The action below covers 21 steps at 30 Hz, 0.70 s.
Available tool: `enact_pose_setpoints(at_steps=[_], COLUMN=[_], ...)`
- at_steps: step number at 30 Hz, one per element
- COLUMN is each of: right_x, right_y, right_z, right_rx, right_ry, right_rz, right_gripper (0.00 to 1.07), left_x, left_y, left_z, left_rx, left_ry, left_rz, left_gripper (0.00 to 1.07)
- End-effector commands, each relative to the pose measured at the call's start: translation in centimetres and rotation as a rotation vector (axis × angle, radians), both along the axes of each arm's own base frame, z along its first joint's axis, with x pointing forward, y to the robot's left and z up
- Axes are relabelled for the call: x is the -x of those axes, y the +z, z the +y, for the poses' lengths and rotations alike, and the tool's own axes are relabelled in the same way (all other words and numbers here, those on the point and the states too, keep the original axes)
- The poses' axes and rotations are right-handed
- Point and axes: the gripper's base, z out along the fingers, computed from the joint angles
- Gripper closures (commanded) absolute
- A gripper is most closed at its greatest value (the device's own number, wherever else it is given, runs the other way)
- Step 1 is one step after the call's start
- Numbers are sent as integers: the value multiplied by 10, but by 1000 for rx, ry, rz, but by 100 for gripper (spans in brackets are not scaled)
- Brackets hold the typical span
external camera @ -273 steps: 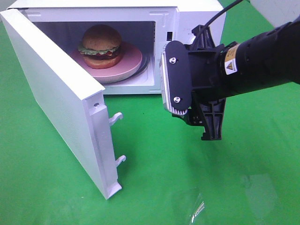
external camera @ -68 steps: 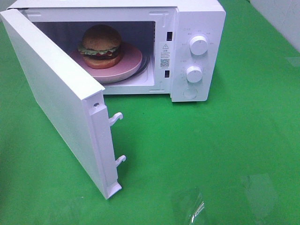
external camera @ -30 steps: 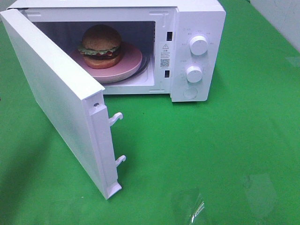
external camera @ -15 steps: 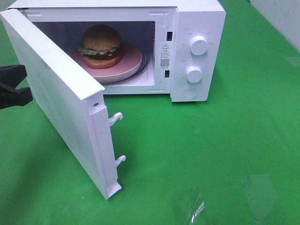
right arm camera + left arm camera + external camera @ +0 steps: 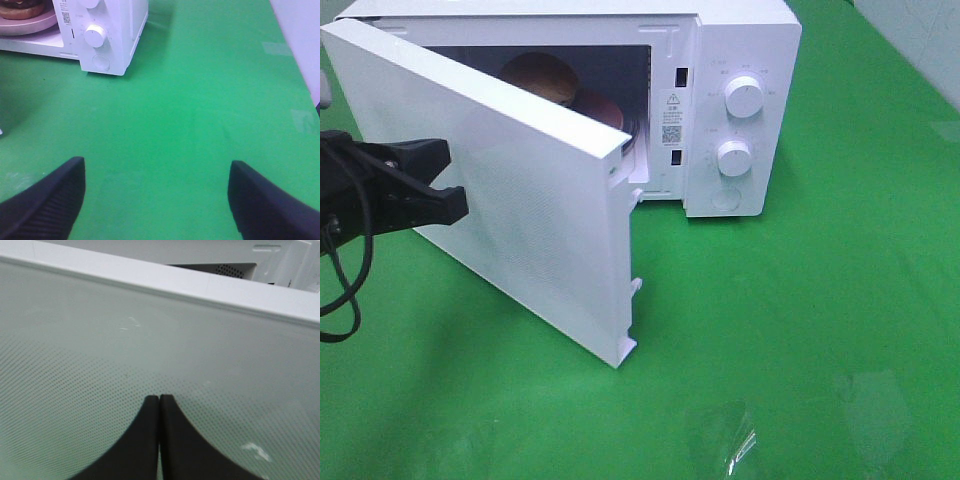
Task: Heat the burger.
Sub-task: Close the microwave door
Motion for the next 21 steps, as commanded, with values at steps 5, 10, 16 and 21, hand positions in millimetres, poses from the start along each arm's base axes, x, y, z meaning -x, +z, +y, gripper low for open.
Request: enact_pose_setpoints(at_steps=[5, 10, 16, 21], right_x=[3, 3, 3, 3], right_y=[0, 0, 0, 0], right_z=[0, 0, 0, 0], right_rx=[4, 4, 4, 4], right_ry=[0, 0, 0, 0], right_rz=[-34, -34, -34, -34], right_gripper=[32, 32, 32, 32], left_x=[-11, -18, -30, -38], left_y=[4, 5, 5, 5], left_z=[-27, -46, -78, -93], left_rx=[29, 28, 40, 44], left_ry=[-27, -41, -54, -63], left_rz=[-23, -29, -34, -28], left_gripper=[107, 107, 107, 107])
